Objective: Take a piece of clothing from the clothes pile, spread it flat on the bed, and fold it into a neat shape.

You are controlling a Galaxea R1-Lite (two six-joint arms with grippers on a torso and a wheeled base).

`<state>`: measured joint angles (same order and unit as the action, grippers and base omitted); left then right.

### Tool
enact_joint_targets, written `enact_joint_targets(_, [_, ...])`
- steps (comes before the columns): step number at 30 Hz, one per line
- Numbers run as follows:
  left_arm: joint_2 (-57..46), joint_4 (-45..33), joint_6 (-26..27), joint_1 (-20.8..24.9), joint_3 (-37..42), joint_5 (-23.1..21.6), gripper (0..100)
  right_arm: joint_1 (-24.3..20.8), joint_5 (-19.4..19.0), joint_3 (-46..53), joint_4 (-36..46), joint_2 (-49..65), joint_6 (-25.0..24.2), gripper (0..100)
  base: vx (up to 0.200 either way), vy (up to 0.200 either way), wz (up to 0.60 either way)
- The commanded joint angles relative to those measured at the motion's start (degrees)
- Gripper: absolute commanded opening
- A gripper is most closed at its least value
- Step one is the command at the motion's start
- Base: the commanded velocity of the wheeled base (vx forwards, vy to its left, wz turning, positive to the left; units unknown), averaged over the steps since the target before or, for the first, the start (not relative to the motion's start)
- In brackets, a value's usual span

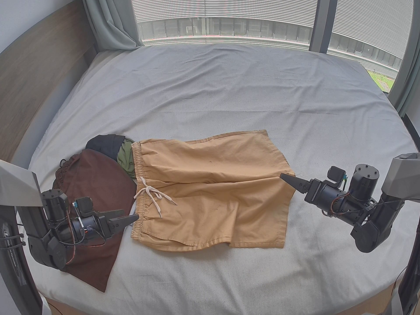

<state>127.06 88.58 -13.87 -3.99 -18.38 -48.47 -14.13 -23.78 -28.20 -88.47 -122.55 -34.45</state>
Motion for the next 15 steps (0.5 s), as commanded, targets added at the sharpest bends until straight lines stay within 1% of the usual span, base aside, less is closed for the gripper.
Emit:
enact_joint_targets(1, [4.6,0.0,0.2,-0.2,-1.0,0.0,100,0.0,0.1,-0.1,0.0,-0.1,0.1,100,0.000,0.000,0.00])
enact_joint_targets(9, [9.2,0.0,0.5,-0.1,-1.2,0.1,100,-0.3,0.1,-0.1,0.0,-0.2,0.1,100,0.000,0.000,0.00])
enact_joint_targets(15, [10.7,0.0,0.3,-0.1,-1.7,0.2,100,-0.3,0.1,-0.1,0.0,-0.2,0.1,100,0.000,0.000,0.00])
